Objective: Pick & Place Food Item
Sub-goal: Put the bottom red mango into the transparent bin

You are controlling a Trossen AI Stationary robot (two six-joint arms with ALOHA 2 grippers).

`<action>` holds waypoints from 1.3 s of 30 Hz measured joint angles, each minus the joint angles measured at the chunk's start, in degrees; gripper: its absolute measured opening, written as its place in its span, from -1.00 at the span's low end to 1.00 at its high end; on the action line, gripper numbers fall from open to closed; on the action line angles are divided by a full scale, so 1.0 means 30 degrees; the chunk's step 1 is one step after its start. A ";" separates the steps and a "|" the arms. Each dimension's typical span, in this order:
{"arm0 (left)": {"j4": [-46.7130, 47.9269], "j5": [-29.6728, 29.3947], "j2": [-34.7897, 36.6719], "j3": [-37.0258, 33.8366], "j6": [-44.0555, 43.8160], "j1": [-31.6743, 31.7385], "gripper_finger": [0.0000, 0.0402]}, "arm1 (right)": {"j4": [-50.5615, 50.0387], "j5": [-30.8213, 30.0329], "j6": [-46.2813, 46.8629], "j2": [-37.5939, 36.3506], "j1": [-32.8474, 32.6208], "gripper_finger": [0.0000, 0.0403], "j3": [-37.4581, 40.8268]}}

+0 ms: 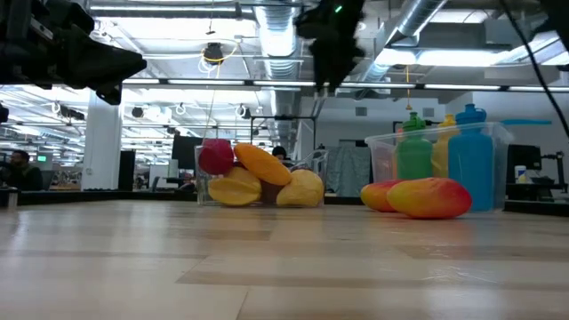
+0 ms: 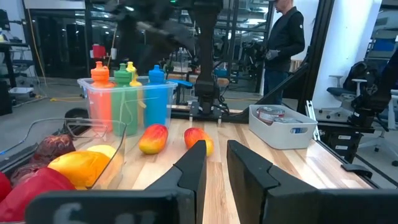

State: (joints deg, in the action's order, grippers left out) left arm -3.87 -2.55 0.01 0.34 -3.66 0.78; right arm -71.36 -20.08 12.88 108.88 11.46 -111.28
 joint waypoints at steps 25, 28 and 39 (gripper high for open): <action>-0.0038 0.0000 0.0000 0.0000 0.0000 -0.0003 -0.73 | 1.1404 -0.1211 0.0859 -1.1207 -0.8449 0.35 2.1199; -0.0038 0.0000 0.0000 0.0000 0.0000 0.0000 -0.73 | 1.3227 -0.1231 -0.1199 -1.0544 -0.8110 0.35 2.1719; -0.0053 0.0000 0.0000 0.0000 0.0000 -0.0006 -0.73 | 1.4366 0.0343 -0.3363 -0.8281 -0.6856 0.35 2.1361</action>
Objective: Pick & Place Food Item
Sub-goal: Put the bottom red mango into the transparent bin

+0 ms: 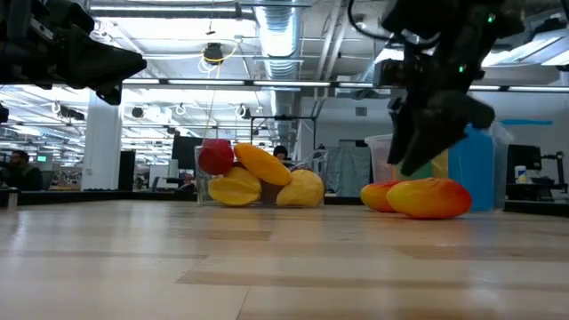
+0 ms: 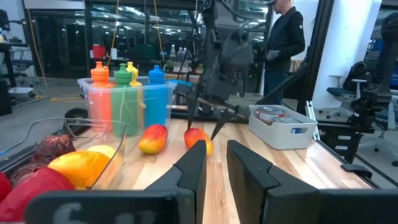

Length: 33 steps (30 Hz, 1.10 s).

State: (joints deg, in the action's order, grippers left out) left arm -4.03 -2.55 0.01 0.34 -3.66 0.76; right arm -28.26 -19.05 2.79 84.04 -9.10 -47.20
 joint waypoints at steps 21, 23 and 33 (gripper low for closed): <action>-0.0015 0.0000 0.0000 0.0003 -0.0004 -0.0002 -0.73 | -0.0626 0.1463 0.0733 0.3334 -0.0225 0.30 -0.0007; -0.0015 0.0000 0.0000 0.0002 0.0000 0.0000 -0.73 | -0.0714 0.1546 0.1162 0.3167 -0.0249 0.25 0.0023; -0.0022 0.0000 0.0000 0.0003 0.0000 0.0006 -0.73 | -0.0897 0.1498 0.2615 0.3078 -0.0279 -0.29 0.0008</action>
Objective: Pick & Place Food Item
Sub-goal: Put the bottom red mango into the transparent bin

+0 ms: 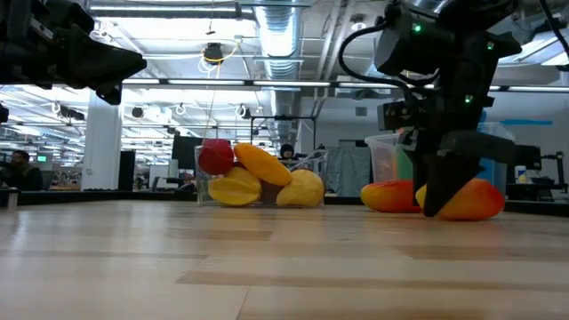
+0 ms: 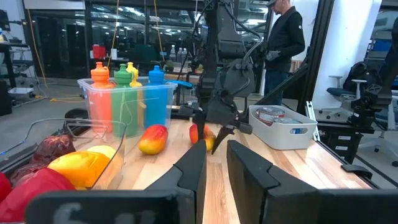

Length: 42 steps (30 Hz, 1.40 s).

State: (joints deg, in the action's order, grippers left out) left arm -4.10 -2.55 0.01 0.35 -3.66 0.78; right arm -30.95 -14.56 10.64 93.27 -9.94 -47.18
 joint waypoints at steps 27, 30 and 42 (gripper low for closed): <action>-0.1463 0.0000 0.0000 0.0004 0.0000 -0.0007 -0.73 | 1.8930 -0.0048 -1.1902 -0.2392 -1.2269 -0.24 -0.7847; -0.1467 0.0000 0.0000 0.0004 -0.0001 -0.0007 -0.73 | 2.0997 0.0602 -1.3638 -0.2015 -1.3687 -0.25 -0.7854; -0.1669 0.0000 0.0000 0.0004 0.0000 0.0000 -0.73 | 2.3254 0.1264 -1.7209 0.0332 -1.5414 -0.23 -0.7825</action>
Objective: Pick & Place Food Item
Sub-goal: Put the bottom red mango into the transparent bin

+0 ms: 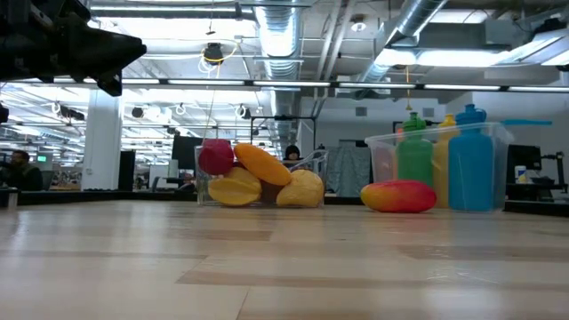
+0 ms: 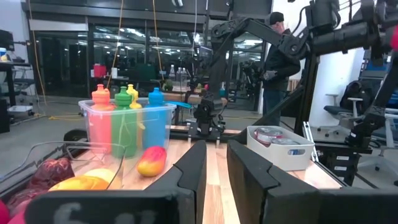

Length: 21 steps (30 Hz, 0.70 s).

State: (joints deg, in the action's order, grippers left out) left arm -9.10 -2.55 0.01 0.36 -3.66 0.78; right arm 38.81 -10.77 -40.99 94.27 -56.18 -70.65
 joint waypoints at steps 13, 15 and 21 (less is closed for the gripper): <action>0.0008 0.0000 0.0000 0.0000 -0.0004 0.0000 -0.73 | 0.0102 -0.0512 0.1694 0.1474 0.0181 -0.22 0.0015; 0.0015 0.0000 0.0000 0.0000 -0.0002 0.0000 -0.73 | 0.0145 -0.2365 0.1850 0.1474 0.0333 -0.22 0.0015; 0.0015 0.0000 0.0000 0.0000 0.0000 0.0000 -0.73 | 0.0287 -0.6608 0.3552 0.1474 0.2458 -0.21 0.0015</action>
State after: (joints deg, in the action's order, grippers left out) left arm -9.06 -2.55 0.01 0.36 -3.66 0.78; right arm 39.67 -30.59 -30.34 98.70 -48.81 -70.61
